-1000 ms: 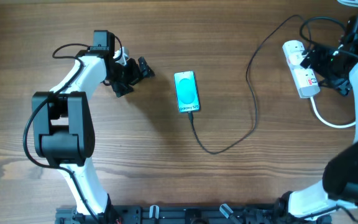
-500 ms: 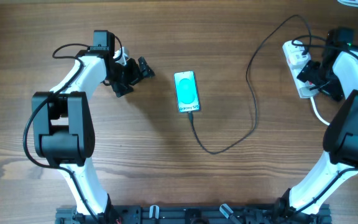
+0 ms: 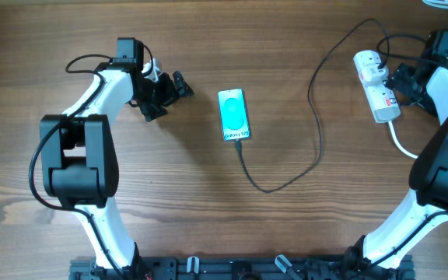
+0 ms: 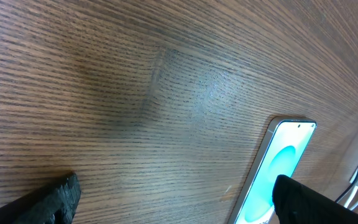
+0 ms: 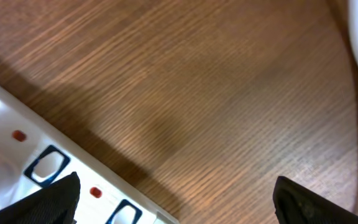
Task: Plug charger to phone and switch on socket
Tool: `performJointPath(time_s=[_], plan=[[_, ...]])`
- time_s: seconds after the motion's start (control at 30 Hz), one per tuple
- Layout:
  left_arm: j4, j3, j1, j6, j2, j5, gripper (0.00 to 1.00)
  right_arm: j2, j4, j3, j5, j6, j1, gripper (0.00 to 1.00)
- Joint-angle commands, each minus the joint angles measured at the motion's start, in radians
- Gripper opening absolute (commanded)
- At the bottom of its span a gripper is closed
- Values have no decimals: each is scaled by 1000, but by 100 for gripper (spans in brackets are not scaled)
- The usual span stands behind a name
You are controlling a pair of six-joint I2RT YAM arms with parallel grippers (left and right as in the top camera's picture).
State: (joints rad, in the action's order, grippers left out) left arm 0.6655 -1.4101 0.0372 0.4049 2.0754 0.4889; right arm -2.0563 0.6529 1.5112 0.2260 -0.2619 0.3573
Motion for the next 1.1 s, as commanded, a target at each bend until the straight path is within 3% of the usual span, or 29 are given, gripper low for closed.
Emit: performJointPath(time_s=[0.0,0.67,1.07], plan=[[4,10,-7,-5,12,-15,100,-16,-17,-2,-29,27,2,100],[4,10,-7,-5,12,-15,100,-16,-140,-106,-71,46,2,100],[4,10,-7,-5,12,-15,100,-16,-224,-106,-105,-60,35,100]])
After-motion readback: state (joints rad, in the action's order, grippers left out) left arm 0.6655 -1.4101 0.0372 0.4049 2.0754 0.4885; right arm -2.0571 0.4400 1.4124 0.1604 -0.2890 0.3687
